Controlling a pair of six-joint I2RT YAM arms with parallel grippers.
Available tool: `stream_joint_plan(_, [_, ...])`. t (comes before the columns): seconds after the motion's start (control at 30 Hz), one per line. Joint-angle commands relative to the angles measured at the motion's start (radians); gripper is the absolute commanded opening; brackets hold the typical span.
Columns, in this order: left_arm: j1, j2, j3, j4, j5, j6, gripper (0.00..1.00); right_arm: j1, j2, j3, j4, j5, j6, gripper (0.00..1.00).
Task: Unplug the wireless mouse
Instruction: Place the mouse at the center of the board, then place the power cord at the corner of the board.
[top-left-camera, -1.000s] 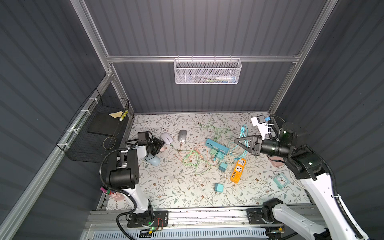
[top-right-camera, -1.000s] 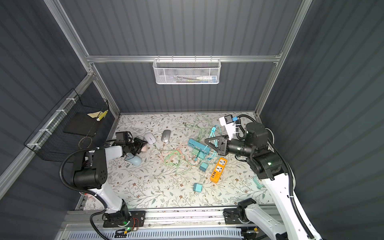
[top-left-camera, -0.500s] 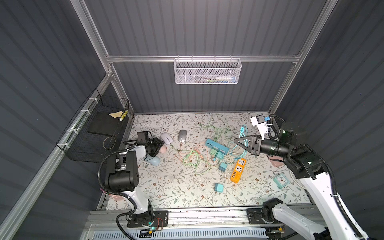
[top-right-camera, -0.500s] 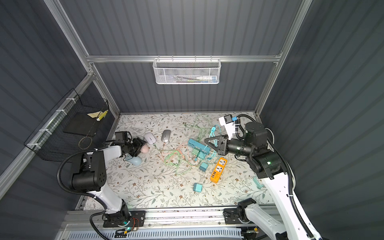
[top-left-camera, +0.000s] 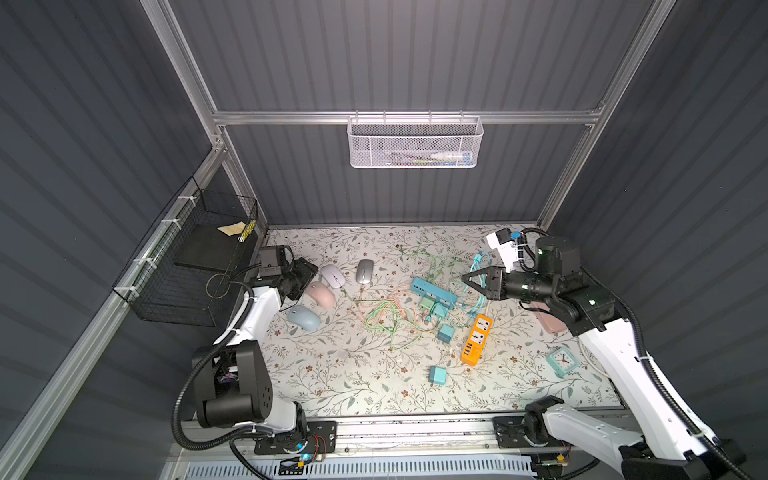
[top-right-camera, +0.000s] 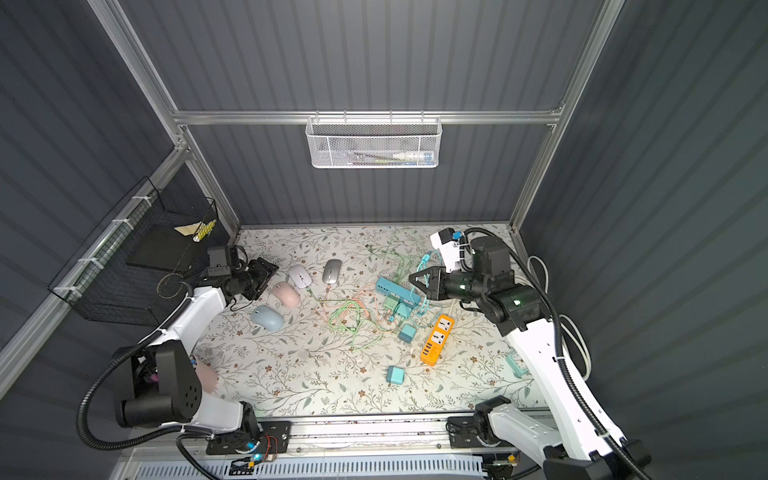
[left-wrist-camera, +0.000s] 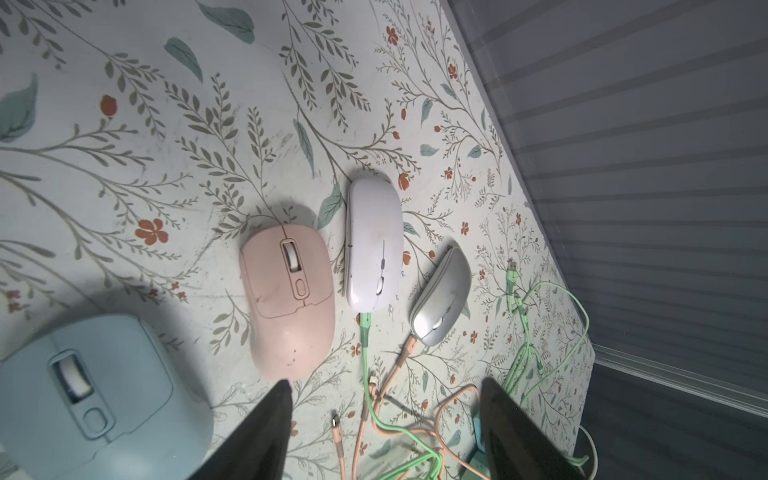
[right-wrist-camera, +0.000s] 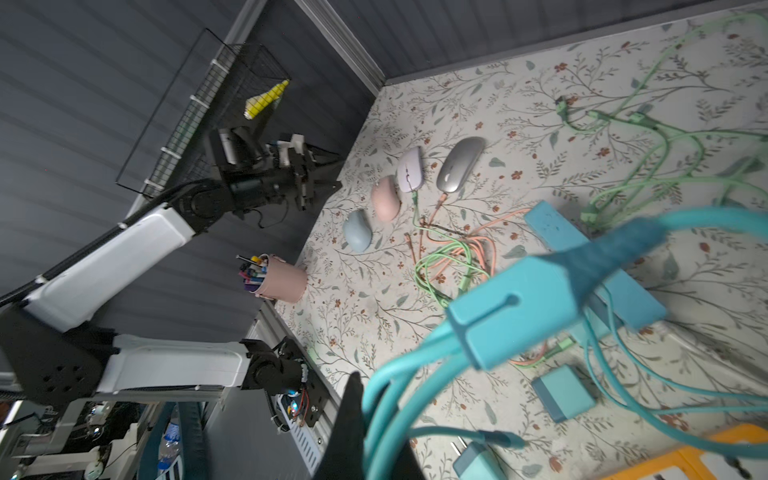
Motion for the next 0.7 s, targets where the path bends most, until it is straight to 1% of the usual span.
stream_joint_plan(0.0, [0.008,-0.028,-0.006,0.058,0.096,-0.032,0.7,-0.001,0.051,-0.011,-0.055,0.122,-0.067,0.0])
stream_joint_plan(0.07, [0.008,-0.016,-0.003,0.134,0.176,-0.036,0.69,0.001,0.099,-0.04,-0.06,0.147,-0.081,0.0])
stream_joint_plan(0.13, [0.007,0.007,0.01,0.193,0.238,-0.014,0.66,0.004,0.115,-0.1,-0.036,0.153,-0.079,0.0])
stream_joint_plan(0.2, [0.008,0.026,0.012,0.252,0.283,0.003,0.62,0.01,0.125,-0.165,-0.009,0.158,-0.068,0.0])
stream_joint_plan(0.3, [0.001,0.037,-0.02,0.374,0.354,0.02,0.58,0.031,0.167,-0.236,0.021,0.187,-0.058,0.0])
stream_joint_plan(0.37, [-0.012,0.028,-0.043,0.404,0.351,0.062,0.58,0.047,0.211,-0.267,0.048,0.214,-0.055,0.0])
stream_joint_plan(0.4, [-0.022,0.021,-0.053,0.409,0.345,0.092,0.58,0.053,0.24,-0.277,0.068,0.231,-0.051,0.03])
stream_joint_plan(0.47, [-0.042,0.009,-0.071,0.414,0.333,0.135,0.58,0.059,0.306,-0.286,0.1,0.265,-0.05,0.03])
stream_joint_plan(0.53, [-0.048,-0.005,-0.092,0.442,0.346,0.129,0.57,0.064,0.381,-0.269,0.109,0.278,-0.063,0.03])
stream_joint_plan(0.57, [-0.048,-0.012,-0.097,0.457,0.354,0.121,0.57,0.066,0.406,-0.26,0.11,0.317,-0.067,0.03])
stream_joint_plan(0.67, [-0.05,-0.032,-0.11,0.489,0.37,0.107,0.57,0.07,0.464,-0.247,0.127,0.331,-0.074,0.05])
